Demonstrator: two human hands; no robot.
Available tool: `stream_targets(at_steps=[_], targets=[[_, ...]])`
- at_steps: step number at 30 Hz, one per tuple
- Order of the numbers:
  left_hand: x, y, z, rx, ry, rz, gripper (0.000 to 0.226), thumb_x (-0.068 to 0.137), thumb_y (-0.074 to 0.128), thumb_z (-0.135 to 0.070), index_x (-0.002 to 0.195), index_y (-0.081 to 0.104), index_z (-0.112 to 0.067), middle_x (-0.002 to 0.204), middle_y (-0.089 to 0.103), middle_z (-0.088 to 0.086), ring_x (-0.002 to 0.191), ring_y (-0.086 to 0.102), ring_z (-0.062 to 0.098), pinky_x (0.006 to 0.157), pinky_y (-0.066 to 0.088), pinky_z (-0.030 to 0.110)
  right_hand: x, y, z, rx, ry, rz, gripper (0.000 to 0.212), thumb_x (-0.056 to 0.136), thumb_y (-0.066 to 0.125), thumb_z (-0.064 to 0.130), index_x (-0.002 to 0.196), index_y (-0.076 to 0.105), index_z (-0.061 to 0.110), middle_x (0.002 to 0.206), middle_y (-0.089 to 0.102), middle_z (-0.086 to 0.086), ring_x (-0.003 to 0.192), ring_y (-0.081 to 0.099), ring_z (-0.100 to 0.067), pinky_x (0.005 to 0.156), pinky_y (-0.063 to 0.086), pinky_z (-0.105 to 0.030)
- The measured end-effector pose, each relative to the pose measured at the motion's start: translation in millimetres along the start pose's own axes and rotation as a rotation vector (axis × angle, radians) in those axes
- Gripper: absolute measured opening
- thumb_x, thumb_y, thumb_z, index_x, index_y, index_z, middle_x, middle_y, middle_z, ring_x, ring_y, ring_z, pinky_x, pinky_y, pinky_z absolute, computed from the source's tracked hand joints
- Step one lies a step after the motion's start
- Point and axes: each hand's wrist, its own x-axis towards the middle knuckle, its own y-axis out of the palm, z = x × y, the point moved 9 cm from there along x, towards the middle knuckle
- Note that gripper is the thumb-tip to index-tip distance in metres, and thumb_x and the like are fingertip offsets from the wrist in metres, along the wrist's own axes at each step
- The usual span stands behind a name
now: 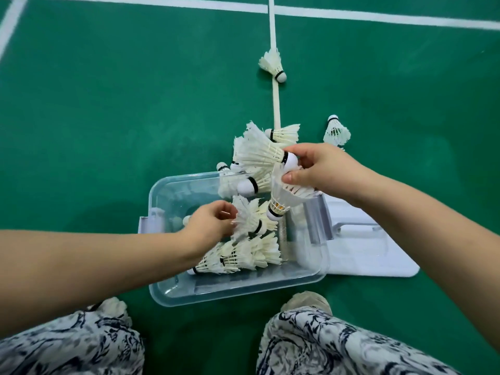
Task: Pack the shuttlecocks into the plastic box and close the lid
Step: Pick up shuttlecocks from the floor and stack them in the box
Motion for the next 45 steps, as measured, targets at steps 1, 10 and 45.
stream_targets(at_steps=[1,10,45], targets=[[2,8,6,-0.08,-0.032,-0.004,0.028,0.083,0.051,0.01,0.071,0.054,-0.015,0.072,0.053,0.003,0.066,0.051,0.018,0.068,0.051,0.025,0,-1,0,0.001,-0.003,-0.007,0.026,0.08,0.065,0.004,0.106,0.065,0.006,0.1,0.065,-0.027,0.076,0.051,-0.015,0.075,0.042,-0.03],[8,52,47,-0.407,-0.265,0.023,0.036,0.082,0.041,0.022,0.067,0.051,-0.009,0.073,0.048,0.006,0.071,0.05,0.016,0.076,0.05,0.031,1,0,-2,0.017,0.004,-0.009,0.028,0.081,0.064,0.003,0.109,0.065,0.008,0.106,0.065,-0.027,0.078,0.053,-0.015,0.077,0.044,-0.03],[13,58,7,0.269,0.151,0.203,0.052,0.083,0.059,-0.016,0.131,0.04,-0.018,0.115,0.057,-0.003,0.114,0.057,0.018,0.103,0.042,0.032,3,7,-11,-0.087,0.053,-0.038,0.046,0.079,0.071,0.014,0.122,0.059,0.026,0.085,0.055,-0.001,0.082,0.051,-0.014,0.084,0.043,-0.026]])
